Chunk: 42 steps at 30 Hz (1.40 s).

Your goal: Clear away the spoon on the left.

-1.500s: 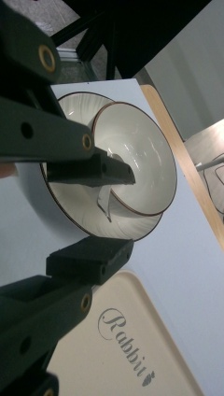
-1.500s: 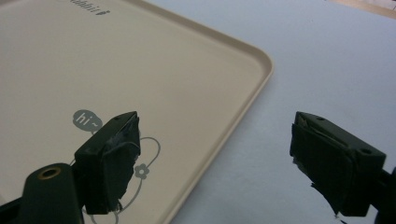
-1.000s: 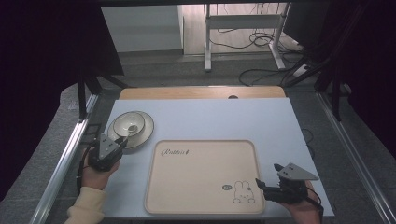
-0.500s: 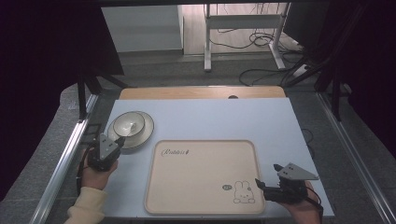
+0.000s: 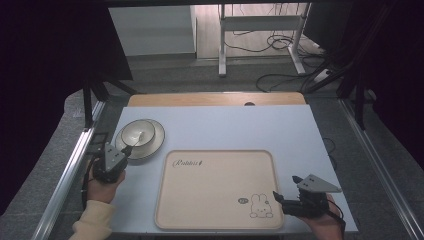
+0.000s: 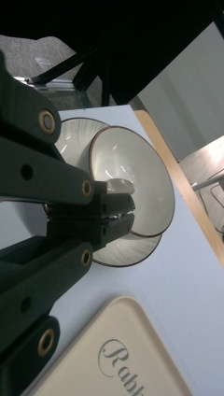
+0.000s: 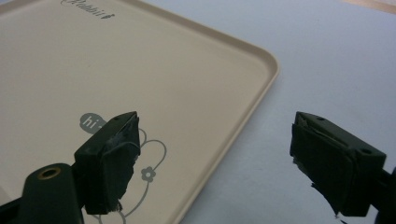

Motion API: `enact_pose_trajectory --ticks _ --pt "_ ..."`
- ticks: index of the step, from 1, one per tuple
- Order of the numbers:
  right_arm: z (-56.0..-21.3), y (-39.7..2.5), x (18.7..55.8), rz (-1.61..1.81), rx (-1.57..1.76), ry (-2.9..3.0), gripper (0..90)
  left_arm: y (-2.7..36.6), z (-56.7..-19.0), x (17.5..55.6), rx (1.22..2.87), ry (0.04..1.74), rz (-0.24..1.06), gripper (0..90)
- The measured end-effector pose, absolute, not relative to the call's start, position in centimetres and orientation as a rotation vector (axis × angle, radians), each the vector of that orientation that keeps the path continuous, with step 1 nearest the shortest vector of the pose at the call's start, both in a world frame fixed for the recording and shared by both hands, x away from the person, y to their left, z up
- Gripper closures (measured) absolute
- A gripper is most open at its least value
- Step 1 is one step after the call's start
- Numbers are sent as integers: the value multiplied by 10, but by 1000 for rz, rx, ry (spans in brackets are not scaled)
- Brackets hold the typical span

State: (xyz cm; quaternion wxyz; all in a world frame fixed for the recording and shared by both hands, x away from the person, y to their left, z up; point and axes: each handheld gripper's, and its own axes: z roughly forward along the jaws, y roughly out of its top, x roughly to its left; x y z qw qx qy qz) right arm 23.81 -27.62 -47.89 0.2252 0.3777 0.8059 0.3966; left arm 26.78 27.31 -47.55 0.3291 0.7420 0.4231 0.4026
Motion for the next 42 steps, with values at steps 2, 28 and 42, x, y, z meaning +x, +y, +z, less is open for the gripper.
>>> enact_pose_trajectory --ticks 2,28,42 --pt "-479 -276 238 1089 1037 2222 165 274 -470 266 1924 1097 1068 898" --pt "-477 -276 237 1093 1026 2221 165 272 -434 246 1847 1002 1092 898" --pt "-478 -276 237 1082 1030 2219 165 270 -420 235 1803 955 1091 898"
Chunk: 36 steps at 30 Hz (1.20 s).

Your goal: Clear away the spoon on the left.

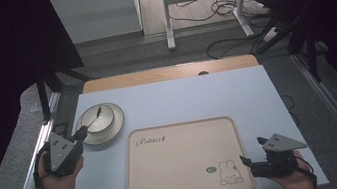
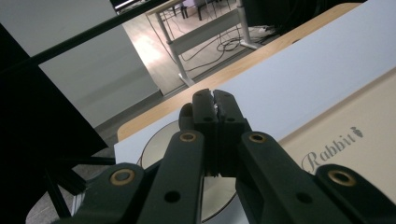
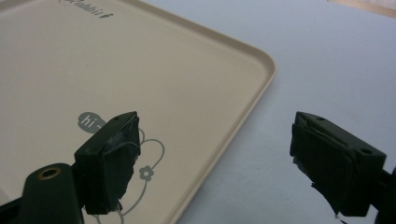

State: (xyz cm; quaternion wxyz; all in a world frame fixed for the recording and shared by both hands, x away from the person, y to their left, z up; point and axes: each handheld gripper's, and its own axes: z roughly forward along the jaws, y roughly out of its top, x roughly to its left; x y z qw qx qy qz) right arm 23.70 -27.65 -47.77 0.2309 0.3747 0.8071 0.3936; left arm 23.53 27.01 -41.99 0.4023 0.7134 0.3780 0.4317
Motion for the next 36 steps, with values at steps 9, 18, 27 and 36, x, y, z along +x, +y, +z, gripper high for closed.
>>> enact_pose_trajectory --ticks 9,18,27,36 --pt "-477 -278 237 1079 1033 2213 165 266 -413 227 1797 904 1102 898" --pt "-478 -277 238 1072 1028 2219 165 267 -412 225 1742 902 981 898" --pt "-478 -278 238 1069 1028 2217 165 257 -406 220 1749 847 941 898" --pt "-479 -278 238 1067 1024 2220 165 248 -406 220 1774 815 909 898"
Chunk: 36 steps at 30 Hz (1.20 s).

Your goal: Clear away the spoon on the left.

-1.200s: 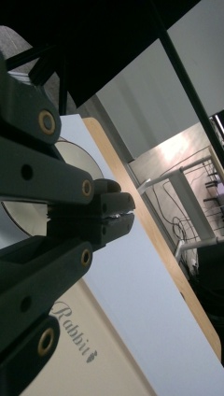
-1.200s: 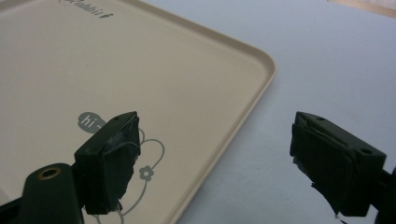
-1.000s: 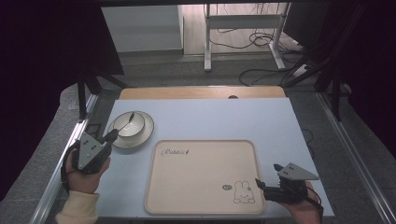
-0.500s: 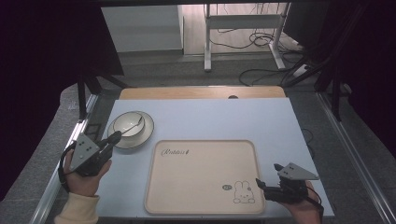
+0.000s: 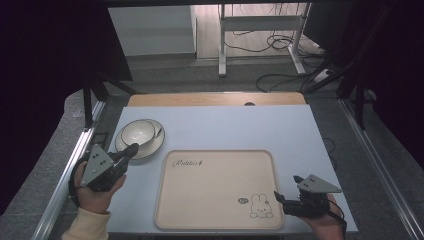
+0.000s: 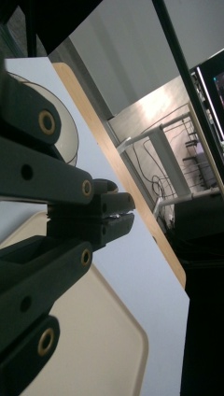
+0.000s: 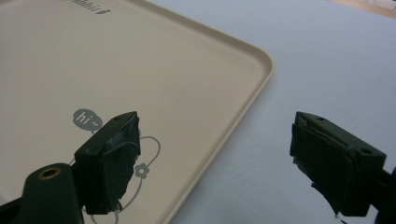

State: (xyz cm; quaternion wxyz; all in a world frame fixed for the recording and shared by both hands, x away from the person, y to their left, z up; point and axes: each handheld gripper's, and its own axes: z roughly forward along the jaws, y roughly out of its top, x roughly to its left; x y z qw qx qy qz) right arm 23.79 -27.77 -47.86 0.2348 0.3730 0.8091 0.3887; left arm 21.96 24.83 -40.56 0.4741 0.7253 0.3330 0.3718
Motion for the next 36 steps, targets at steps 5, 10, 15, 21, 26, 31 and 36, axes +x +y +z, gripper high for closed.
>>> enact_pose_trajectory --ticks 5,10,15,21,26,31,36 --pt "-479 -278 238 1063 1022 2220 165 244 -406 219 1792 799 906 898" --pt "-479 -277 238 1063 1020 2223 165 238 -409 220 1792 790 872 898" --pt "-479 -277 238 1062 1019 2223 166 230 -413 221 1815 775 853 898" --pt "-479 -278 238 1059 1016 2225 165 223 -417 222 1841 762 840 898" --pt "-479 -278 238 1059 1016 2225 165 219 -421 222 1852 763 837 898" --pt "-479 -278 238 1058 1016 2226 165 213 -424 223 1875 753 831 898" --pt "-479 -278 238 1059 1018 2224 165 208 -428 223 1896 740 823 898"
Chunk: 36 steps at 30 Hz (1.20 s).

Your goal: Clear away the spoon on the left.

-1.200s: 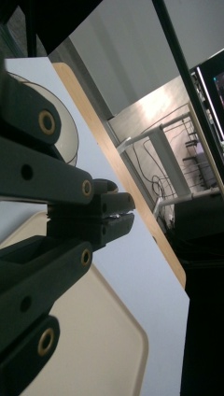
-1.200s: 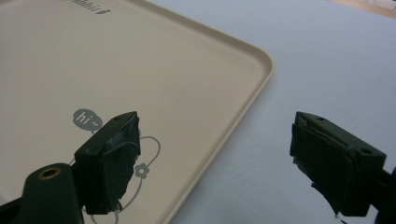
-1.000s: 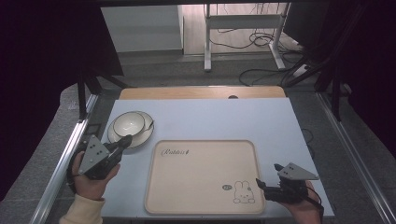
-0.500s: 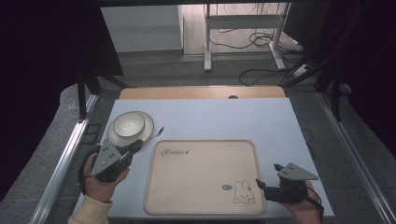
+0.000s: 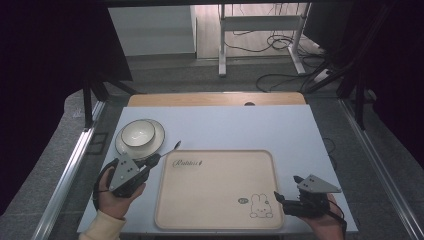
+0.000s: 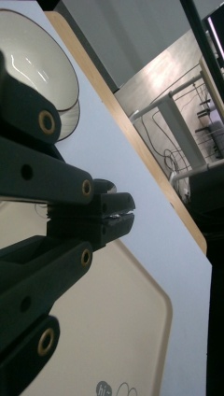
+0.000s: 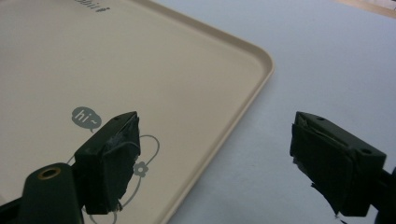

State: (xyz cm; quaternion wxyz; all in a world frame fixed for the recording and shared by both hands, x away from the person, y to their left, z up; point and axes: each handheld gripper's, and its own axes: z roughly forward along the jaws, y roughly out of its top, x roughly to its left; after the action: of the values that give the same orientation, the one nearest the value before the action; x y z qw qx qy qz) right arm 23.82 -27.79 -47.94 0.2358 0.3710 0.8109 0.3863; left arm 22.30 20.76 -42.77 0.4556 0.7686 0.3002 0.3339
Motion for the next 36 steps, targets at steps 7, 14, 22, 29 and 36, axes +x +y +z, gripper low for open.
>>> enact_pose_trajectory --ticks 7,14,22,29,36 --pt "-480 -278 239 1056 1019 2228 165 200 -434 225 1925 727 804 898" --pt "-480 -278 238 1059 1018 2226 165 193 -439 225 1949 726 802 898" --pt "-480 -277 238 1057 1018 2229 165 188 -445 225 1973 720 794 898" --pt "-480 -277 238 1057 1020 2229 165 184 -448 225 2001 705 796 898" --pt "-480 -277 238 1057 1016 2231 165 179 -451 225 2017 697 784 897"
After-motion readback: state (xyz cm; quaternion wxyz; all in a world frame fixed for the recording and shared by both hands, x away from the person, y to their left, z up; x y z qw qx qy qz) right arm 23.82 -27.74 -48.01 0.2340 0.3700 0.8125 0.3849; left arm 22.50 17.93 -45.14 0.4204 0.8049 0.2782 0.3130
